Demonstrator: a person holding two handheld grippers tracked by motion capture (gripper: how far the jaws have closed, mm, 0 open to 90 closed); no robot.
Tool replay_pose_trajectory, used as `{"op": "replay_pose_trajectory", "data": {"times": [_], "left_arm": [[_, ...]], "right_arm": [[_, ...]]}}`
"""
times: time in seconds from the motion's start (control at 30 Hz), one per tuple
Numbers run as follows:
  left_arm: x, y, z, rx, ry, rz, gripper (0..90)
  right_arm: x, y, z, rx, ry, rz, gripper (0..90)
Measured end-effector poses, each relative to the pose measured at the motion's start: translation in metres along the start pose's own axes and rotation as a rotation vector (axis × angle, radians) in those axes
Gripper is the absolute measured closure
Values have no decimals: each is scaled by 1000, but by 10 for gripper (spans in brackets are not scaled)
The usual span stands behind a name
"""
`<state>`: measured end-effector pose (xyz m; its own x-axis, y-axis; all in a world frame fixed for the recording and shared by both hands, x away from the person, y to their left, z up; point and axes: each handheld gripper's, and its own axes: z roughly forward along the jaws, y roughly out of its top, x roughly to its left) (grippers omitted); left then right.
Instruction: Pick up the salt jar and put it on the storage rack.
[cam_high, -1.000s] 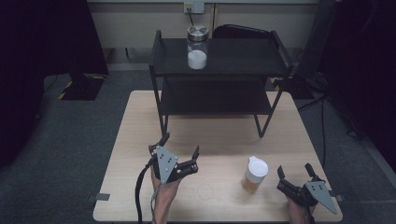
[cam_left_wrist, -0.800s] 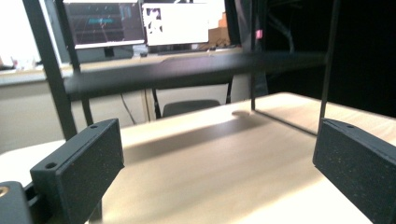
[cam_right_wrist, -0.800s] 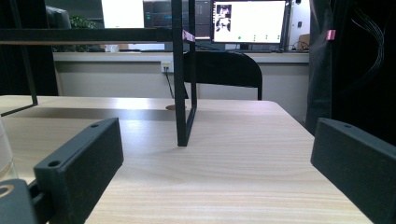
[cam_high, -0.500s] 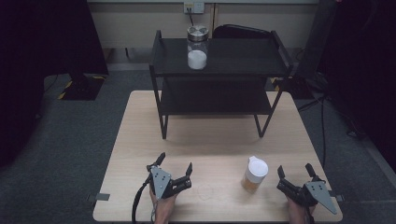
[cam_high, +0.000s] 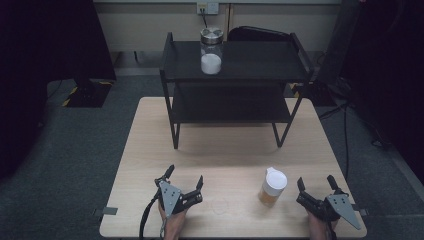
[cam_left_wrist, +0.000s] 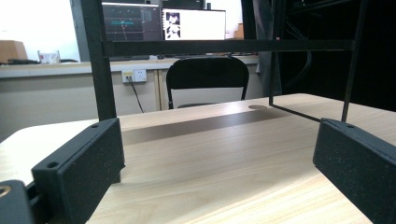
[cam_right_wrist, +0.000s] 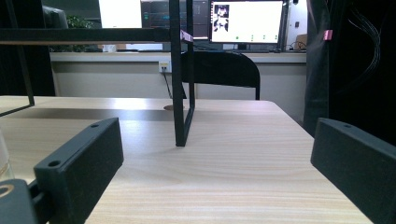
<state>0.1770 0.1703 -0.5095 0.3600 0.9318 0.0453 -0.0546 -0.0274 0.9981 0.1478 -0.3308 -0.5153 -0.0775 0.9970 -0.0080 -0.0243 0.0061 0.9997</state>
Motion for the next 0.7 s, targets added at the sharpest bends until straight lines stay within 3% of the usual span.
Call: {"op": "replay_pose_trajectory", "data": {"times": [0.7], "left_arm": [[0, -16, -3, -35, 3, -26, 4]], "right_arm": [[0, 0, 0, 0, 1, 0, 8]]}}
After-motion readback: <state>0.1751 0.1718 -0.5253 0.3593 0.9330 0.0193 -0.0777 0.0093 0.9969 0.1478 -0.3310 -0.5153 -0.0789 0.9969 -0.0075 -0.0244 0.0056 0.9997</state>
